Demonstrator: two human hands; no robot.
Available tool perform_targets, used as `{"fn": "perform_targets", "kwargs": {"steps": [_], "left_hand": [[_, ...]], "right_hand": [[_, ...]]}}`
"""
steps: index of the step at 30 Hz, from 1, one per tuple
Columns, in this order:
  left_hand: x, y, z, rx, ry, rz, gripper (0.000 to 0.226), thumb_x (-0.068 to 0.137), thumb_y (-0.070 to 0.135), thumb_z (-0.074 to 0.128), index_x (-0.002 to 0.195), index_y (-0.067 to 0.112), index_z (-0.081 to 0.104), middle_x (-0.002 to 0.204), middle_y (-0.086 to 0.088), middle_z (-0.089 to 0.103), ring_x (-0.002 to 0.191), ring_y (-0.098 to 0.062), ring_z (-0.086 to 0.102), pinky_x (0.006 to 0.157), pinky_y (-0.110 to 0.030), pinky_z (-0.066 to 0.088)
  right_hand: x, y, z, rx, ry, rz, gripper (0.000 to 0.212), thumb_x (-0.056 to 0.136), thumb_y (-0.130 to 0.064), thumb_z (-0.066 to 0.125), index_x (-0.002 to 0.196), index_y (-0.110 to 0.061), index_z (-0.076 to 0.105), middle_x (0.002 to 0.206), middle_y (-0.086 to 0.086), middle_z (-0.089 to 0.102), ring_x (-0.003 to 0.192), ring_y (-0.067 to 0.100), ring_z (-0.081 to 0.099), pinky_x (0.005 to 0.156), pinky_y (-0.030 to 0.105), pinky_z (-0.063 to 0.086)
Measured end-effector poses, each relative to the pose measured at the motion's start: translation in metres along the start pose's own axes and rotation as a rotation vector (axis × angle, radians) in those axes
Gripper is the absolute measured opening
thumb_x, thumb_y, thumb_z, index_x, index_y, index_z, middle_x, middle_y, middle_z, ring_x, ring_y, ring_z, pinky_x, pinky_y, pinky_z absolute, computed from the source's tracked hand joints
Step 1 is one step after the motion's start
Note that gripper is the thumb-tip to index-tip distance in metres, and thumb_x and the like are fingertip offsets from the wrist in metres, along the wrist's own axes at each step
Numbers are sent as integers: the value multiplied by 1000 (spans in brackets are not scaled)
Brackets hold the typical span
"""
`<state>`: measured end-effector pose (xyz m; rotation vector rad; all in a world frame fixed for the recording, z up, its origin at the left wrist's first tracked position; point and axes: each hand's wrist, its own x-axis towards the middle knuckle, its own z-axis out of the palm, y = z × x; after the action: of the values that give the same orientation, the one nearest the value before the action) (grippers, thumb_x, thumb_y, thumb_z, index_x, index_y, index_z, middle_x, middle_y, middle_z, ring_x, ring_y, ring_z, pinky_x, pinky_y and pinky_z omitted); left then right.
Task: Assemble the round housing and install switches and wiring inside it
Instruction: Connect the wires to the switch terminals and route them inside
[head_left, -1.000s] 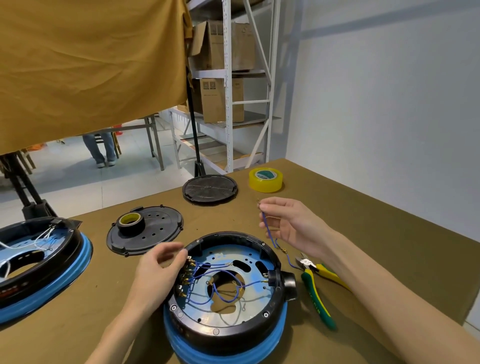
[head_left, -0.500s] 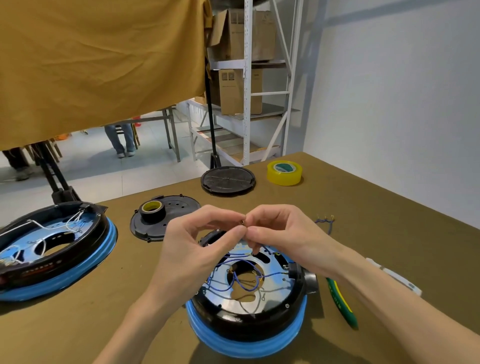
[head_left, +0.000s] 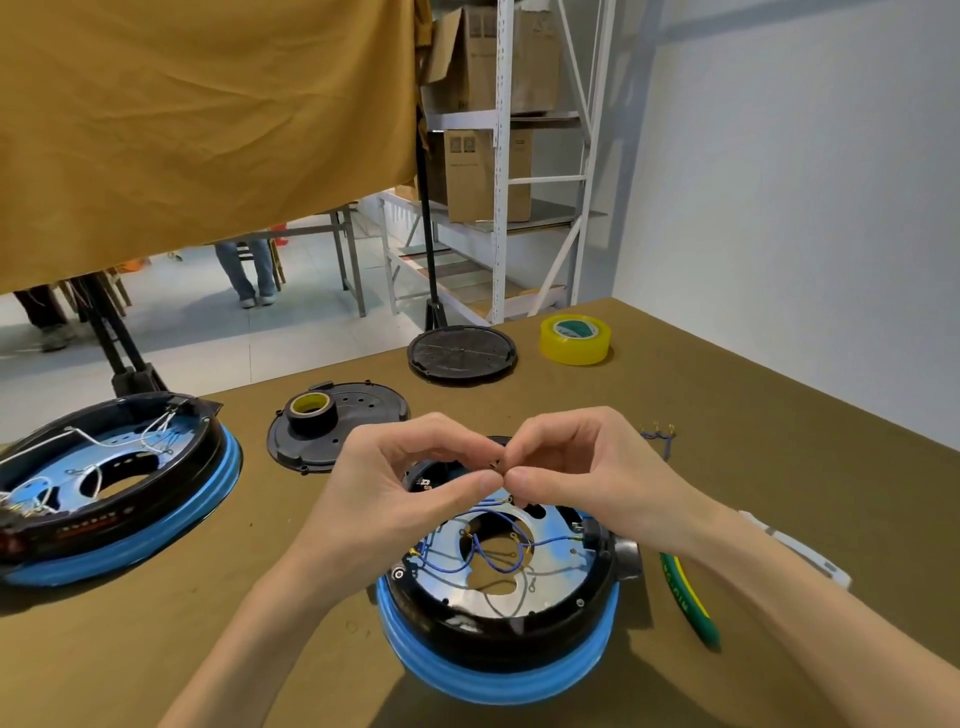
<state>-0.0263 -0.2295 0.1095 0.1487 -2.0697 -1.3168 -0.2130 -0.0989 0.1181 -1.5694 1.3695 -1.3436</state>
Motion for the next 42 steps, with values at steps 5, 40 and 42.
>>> {"fn": "perform_targets", "kwargs": {"steps": [5,40,42], "left_hand": [[0,-2,-1,12,-1,-43,25,80,25,87,104,26,81,97,2,80,96,-19,75,86,-22,57],[-8,-104,-30,276,186,-513,21,107,35,51,115,30,69,111,15,70,103,6,64,89,-20,51],[-11,-116,-23,153,211,-585,24,107,35,49,117,25,69,110,8,73,106,-6,67,90,-27,52]], "right_hand": [[-8,-8,6,-366,116,-104,10,92,-10,76,98,-16,80,93,-7,72,86,19,71,74,26,56],[24,48,60,-798,-2,222,15,96,-37,66,83,-30,69,76,-13,58,73,6,56,64,29,46],[27,47,66,-919,12,166,14,98,-40,63,93,-30,72,88,-12,49,80,10,52,66,30,40]]}}
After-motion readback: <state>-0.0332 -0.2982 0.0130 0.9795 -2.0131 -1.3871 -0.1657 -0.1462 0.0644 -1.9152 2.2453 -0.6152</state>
